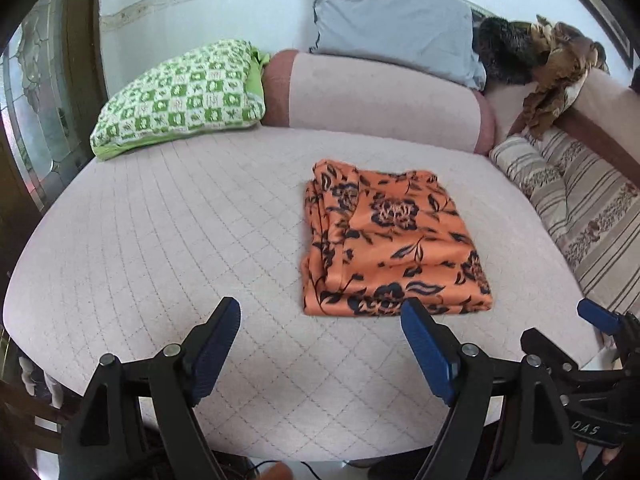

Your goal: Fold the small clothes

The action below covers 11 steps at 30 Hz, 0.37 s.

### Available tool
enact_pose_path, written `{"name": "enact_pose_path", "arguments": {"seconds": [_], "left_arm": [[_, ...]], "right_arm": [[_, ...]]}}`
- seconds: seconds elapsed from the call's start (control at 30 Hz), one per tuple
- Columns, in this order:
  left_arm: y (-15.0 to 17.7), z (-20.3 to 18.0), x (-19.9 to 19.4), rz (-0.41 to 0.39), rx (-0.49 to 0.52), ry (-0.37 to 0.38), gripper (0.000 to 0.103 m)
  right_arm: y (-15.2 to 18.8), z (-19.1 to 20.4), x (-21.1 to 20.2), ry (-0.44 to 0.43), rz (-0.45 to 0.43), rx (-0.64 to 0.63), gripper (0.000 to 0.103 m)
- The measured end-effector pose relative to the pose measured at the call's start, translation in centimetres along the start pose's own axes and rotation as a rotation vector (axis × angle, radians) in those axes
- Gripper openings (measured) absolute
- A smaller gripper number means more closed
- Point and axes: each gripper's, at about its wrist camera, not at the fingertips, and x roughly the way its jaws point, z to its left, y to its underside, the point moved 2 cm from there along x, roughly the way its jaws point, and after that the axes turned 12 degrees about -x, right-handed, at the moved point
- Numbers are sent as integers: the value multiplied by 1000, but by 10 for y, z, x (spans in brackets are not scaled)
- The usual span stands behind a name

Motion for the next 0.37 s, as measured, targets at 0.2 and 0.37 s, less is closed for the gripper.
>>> {"name": "enact_pose_path", "arguments": {"seconds": [0.2,0.37], "left_arm": [[-3,-7,-1,-1,-9,27,99],[-5,-15,3,-2,23,26,100]], "right_arm": [[-8,-3,-2,18,-8,-19,103],[-13,-7,0,17,-14,-13,103]]}}
